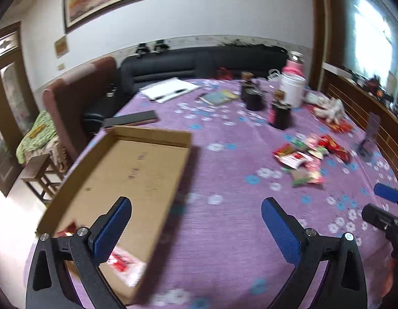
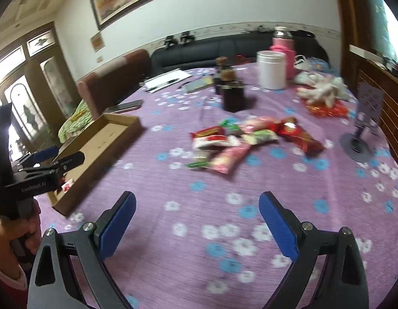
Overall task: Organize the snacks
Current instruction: 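Move both open tools back over the snack pile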
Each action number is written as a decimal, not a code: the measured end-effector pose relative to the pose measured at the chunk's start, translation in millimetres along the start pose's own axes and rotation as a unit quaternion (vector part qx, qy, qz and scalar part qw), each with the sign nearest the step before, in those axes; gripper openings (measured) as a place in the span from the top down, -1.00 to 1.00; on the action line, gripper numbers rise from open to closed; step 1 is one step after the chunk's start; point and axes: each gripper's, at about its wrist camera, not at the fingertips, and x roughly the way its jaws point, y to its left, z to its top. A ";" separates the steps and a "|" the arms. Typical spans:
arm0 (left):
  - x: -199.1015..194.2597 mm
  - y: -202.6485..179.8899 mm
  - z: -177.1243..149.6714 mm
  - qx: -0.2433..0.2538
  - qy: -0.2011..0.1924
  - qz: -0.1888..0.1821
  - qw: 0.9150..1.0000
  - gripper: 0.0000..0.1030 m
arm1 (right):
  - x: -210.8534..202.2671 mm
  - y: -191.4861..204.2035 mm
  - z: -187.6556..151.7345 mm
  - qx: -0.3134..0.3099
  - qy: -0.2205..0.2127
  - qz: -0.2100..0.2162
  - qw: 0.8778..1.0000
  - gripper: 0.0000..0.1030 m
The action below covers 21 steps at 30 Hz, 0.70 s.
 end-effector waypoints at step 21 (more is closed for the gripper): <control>57.4 -58.9 15.1 -0.011 0.057 -0.060 0.997 -0.98 | 22.3 -82.0 17.1 0.025 -0.001 -0.042 0.999 -0.86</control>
